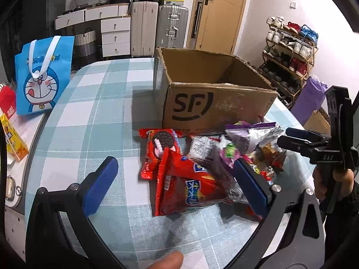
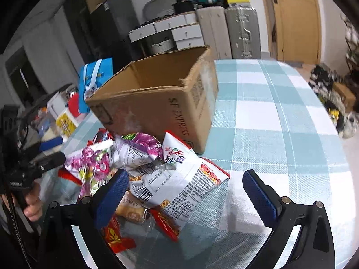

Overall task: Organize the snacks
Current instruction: 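Move the right tool to the white chip bag with red top, then grasp the white chip bag with the right tool while the left tool grasps the red wafer bag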

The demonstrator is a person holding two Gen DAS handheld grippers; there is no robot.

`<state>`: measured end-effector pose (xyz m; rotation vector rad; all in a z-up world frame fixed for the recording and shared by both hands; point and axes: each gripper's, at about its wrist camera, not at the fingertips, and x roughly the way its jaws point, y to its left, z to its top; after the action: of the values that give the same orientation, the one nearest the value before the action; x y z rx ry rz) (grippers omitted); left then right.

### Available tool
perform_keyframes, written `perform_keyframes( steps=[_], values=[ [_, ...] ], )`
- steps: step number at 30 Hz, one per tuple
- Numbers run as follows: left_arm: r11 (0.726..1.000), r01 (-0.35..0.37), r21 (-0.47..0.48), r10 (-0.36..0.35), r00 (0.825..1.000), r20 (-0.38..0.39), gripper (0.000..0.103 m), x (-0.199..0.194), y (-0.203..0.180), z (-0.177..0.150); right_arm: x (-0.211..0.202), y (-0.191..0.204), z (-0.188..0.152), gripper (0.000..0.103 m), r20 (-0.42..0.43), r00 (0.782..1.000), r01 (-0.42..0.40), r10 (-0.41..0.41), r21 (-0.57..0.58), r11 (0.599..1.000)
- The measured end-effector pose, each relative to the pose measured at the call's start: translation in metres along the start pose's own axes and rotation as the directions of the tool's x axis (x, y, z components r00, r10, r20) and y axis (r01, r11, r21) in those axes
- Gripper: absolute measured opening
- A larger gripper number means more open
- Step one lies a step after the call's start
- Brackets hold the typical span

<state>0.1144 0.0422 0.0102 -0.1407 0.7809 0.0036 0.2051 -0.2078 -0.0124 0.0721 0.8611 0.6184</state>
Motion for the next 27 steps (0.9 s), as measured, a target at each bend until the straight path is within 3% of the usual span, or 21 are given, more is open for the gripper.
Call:
perform_keyframes(
  steps=[4, 9, 13, 16, 20, 23, 27],
  values=[
    [1.000, -0.001, 0.002, 0.001, 1.000, -0.007, 0.102, 0.002, 0.000, -0.001, 0.011, -0.009, 0.000, 0.103, -0.034, 0.999, 0.007, -0.005, 0.060, 0.998],
    [1.000, 0.000, 0.009, 0.000, 1.000, -0.019, 0.102, 0.007, -0.003, -0.003, 0.017, -0.015, -0.001, 0.102, -0.046, 0.997, -0.056, 0.062, 0.117, 0.992],
    [1.000, 0.003, 0.012, -0.003, 1.000, -0.023, 0.102, 0.009, -0.005, -0.004, 0.022, -0.017, -0.002, 0.087, -0.061, 0.992, -0.097, 0.107, 0.154, 0.983],
    [1.000, 0.006, 0.013, -0.005, 1.000, -0.024, 0.102, 0.009, -0.005, -0.004, 0.025, -0.018, -0.004, 0.086, -0.063, 0.990, -0.112, 0.124, 0.164, 0.980],
    [1.000, 0.013, 0.021, -0.012, 0.999, -0.036, 0.102, 0.012, -0.007, -0.006, 0.026, -0.014, -0.006, 0.075, -0.075, 0.987, -0.129, 0.142, 0.157, 0.979],
    [0.999, 0.016, 0.045, -0.014, 0.999, -0.046, 0.102, 0.014, -0.013, -0.007, 0.026, -0.013, -0.007, 0.056, -0.083, 0.980, -0.164, 0.179, 0.155, 0.974],
    [0.997, 0.023, 0.067, -0.020, 0.999, -0.048, 0.102, 0.014, -0.017, -0.009, 0.018, -0.014, -0.006, 0.051, -0.054, 0.982, -0.174, 0.184, 0.145, 0.974]
  ],
)
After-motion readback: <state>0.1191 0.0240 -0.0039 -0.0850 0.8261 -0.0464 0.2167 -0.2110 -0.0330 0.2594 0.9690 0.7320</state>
